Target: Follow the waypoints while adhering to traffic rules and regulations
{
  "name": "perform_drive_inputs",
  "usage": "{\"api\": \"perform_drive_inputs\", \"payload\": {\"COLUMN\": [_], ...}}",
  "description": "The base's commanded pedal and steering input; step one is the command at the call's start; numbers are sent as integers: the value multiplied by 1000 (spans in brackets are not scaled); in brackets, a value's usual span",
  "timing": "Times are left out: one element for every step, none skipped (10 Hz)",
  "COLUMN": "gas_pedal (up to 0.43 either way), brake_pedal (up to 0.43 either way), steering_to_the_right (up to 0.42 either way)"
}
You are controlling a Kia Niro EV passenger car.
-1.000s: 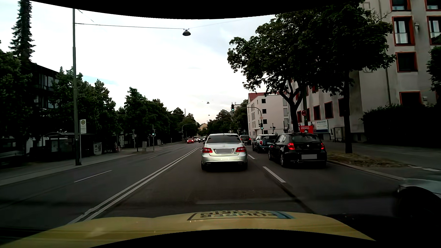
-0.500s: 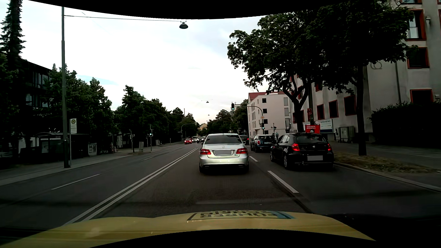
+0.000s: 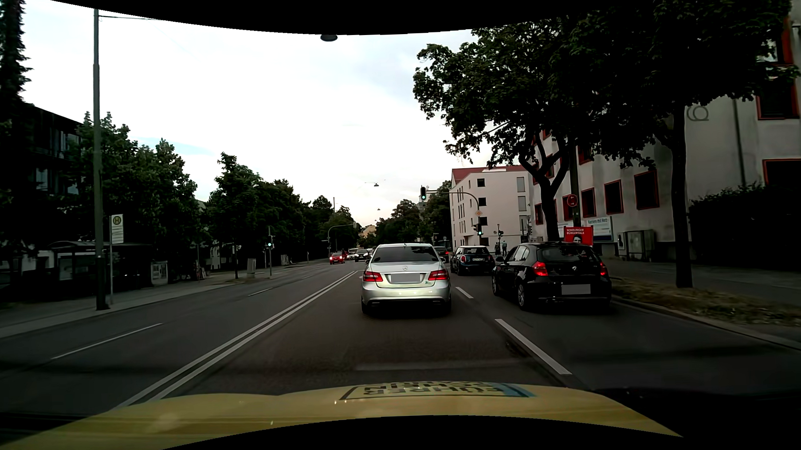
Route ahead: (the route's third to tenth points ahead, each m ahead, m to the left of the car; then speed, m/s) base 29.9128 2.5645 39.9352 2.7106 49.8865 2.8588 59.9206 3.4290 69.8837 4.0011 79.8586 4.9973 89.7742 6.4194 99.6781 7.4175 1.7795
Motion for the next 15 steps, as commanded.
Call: {"api": "perform_drive_inputs", "payload": {"gas_pedal": [0,0,0,0,28,118,138,177,189,209,248,260,268,280,280], "brake_pedal": [0,0,0,0,0,0,0,0,0,0,0,0,0,0,0], "steering_to_the_right": [-2,-2,-2,-2,-2,-2,-2,-2,-2,-2,-2,-2,-2,-2,-2]}}
